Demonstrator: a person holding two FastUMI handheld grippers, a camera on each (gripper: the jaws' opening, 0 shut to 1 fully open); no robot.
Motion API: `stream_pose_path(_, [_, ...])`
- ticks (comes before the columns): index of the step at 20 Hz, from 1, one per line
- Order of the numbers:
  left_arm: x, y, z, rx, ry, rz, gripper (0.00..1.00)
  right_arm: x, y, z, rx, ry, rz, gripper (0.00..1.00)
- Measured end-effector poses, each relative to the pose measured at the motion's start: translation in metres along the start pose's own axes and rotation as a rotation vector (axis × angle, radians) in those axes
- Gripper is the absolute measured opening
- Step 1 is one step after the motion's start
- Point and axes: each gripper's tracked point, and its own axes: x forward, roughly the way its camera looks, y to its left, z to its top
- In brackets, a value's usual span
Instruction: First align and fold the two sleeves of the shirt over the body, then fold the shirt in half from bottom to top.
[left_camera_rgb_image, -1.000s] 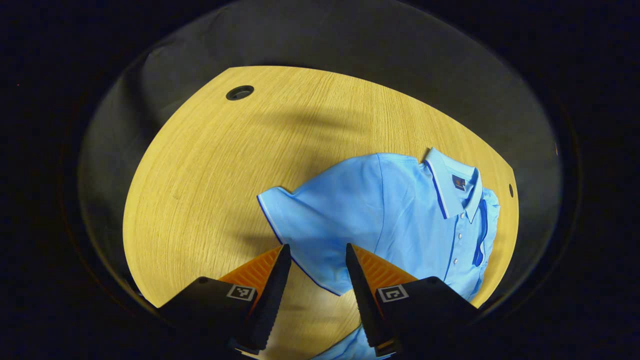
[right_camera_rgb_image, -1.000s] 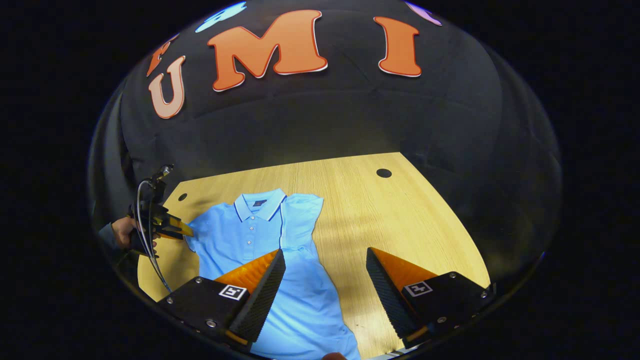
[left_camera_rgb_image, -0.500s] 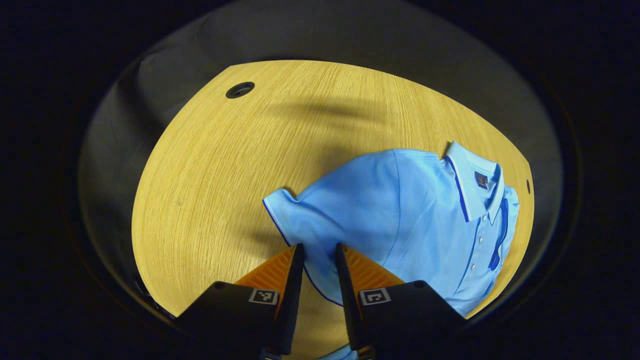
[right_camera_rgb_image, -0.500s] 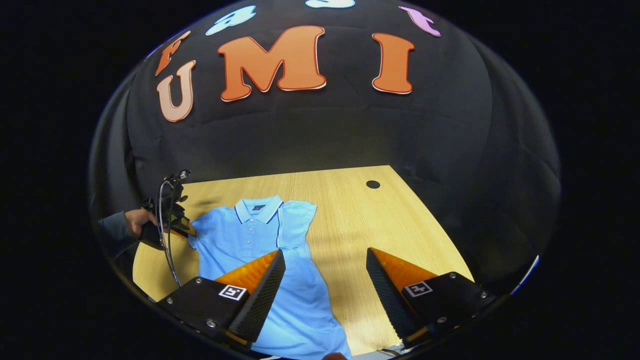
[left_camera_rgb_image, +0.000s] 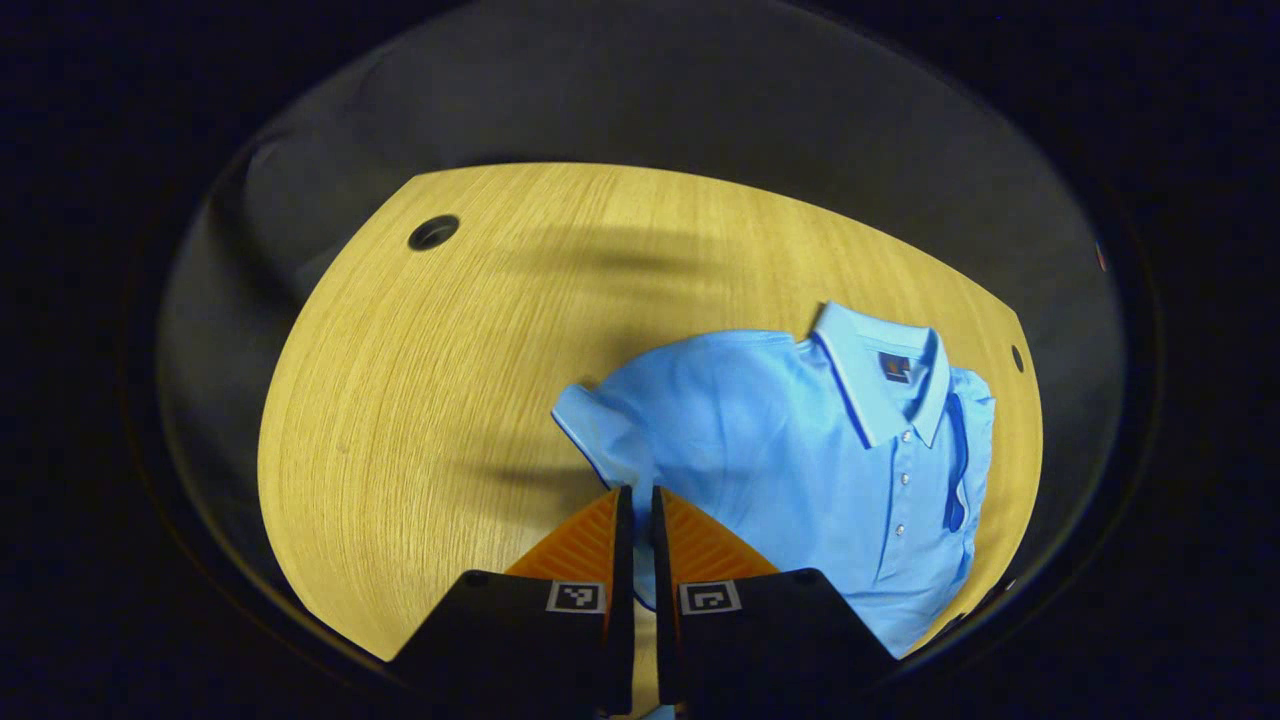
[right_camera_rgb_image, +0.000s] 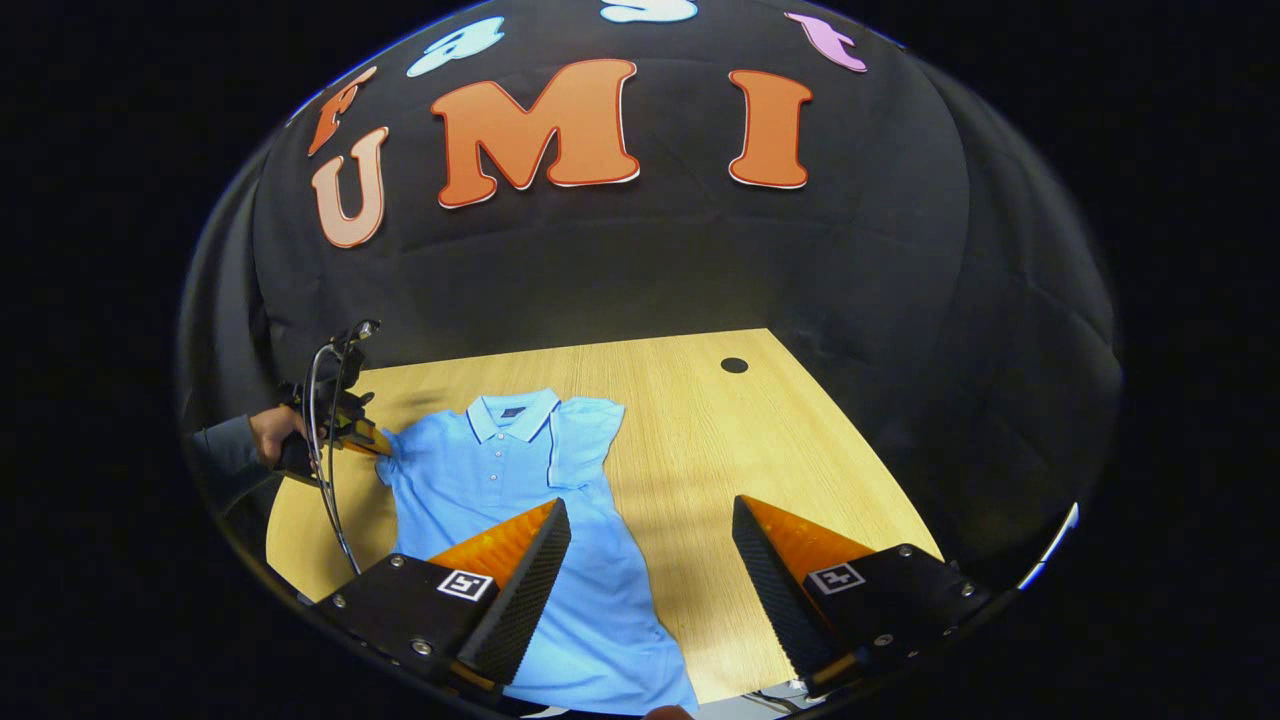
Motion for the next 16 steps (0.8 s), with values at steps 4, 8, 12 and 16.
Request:
stream_pose_path(4, [-0.011,-0.038,0.022,0.118,-0.060,-0.041,0.13,-0.002,0.001,-0.004,0.020,0.003,0.000,0.99])
stream_pose_path(8, [-0.012,-0.085,0.029,0.183,-0.077,-0.123,0.14,-0.004,0.004,-0.011,0.046,0.013,-0.008,0.99])
stream_pose_path(12, [-0.019,-0.131,0.019,0.195,-0.077,-0.257,0.51,-0.008,0.006,-0.018,0.064,0.020,-0.006,0.99])
stream_pose_path(16, [-0.034,-0.133,0.007,0.202,-0.105,-0.283,0.89,-0.012,0.007,-0.024,0.067,0.031,0.000,0.99])
